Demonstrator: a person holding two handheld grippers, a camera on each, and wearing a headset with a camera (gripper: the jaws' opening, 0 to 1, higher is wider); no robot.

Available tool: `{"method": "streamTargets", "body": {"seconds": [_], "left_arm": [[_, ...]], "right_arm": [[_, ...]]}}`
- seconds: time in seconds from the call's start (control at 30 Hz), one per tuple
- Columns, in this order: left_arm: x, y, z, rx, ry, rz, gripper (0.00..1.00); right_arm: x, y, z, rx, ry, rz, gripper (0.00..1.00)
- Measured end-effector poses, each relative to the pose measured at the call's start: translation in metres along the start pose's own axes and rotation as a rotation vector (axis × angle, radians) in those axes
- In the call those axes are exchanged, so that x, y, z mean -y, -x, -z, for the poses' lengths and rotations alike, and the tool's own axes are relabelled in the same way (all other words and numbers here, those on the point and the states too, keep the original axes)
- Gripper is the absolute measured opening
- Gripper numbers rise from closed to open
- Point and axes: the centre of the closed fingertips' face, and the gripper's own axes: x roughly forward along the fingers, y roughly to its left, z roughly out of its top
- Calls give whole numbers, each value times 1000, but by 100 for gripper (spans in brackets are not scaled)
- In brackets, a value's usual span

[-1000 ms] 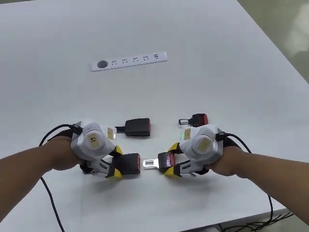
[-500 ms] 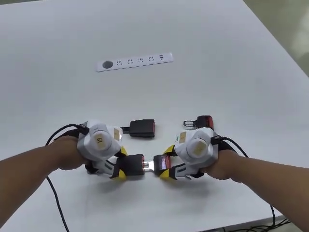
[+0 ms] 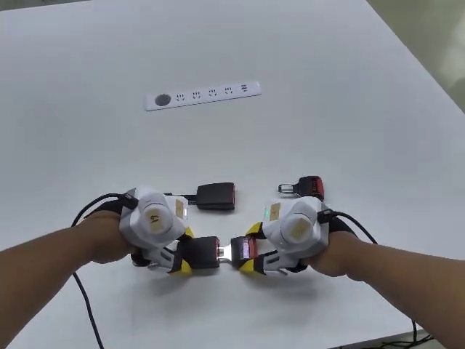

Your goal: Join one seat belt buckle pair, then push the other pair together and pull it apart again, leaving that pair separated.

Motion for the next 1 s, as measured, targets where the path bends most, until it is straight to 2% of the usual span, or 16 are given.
{"method": "streamTargets", "body": {"seconds": [0.17, 0.2, 0.53, 0.57, 0.6, 0.63, 0.8, 1.0], "left_arm": [[1, 0, -2, -6, -2, 5, 32], [1, 0, -3, -10, -17, 8, 32], [1, 0, -4, -20, 1, 4, 32], [1, 0, -3, -19, 0, 4, 32], [2, 0, -8, 9, -24, 12, 32], [2, 4, -2, -13, 12, 5, 32], [3, 7, -6, -10, 1, 5, 32], [3, 9, -4, -10, -12, 11, 32]], "right_arm": [[-1, -3, -2, 4, -11, 2, 32], [-3, -4, -4, 3, -12, 4, 32], [-1, -8, -9, 3, -27, 21, 32], [-3, -11, -11, 7, -28, 22, 32], [-5, -13, -14, 11, -33, 24, 32], [-6, -11, -13, 6, -25, 26, 32], [-8, -8, -12, 14, -20, 27, 32], [-7, -8, -11, 3, 2, 19, 32]]}}
